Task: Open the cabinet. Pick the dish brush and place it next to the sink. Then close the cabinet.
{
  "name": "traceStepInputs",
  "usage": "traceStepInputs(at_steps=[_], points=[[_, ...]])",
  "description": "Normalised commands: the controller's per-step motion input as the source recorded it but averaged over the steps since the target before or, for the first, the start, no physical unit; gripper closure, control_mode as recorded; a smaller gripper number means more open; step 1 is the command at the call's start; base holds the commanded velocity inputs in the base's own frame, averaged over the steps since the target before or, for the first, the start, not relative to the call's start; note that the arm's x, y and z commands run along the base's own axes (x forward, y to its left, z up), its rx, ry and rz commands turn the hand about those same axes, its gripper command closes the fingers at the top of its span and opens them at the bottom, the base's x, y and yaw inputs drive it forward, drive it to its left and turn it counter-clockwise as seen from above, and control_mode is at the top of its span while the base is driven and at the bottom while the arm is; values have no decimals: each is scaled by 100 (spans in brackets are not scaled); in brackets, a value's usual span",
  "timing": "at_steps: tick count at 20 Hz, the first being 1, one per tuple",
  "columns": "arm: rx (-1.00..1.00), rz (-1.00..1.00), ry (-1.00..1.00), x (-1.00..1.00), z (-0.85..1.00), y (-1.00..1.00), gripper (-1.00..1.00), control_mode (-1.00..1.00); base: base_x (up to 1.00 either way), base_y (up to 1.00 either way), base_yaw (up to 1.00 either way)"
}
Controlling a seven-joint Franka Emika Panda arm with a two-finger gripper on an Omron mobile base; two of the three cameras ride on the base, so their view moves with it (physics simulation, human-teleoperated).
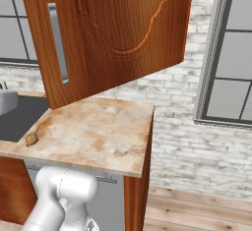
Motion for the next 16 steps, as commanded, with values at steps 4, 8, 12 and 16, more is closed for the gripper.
traceStepInputs(at_steps=[4,8,12,16], points=[[-27,2,5,20,-5,70,-100,-100,0,0,0],[-43,1,3,70,-11,67,-100,-100,0,0,0],[-50,0,0,96,-1,47,-100,-100,0,0,0],[-48,0,0,85,-7,12,-100,-100,0,0,0]])
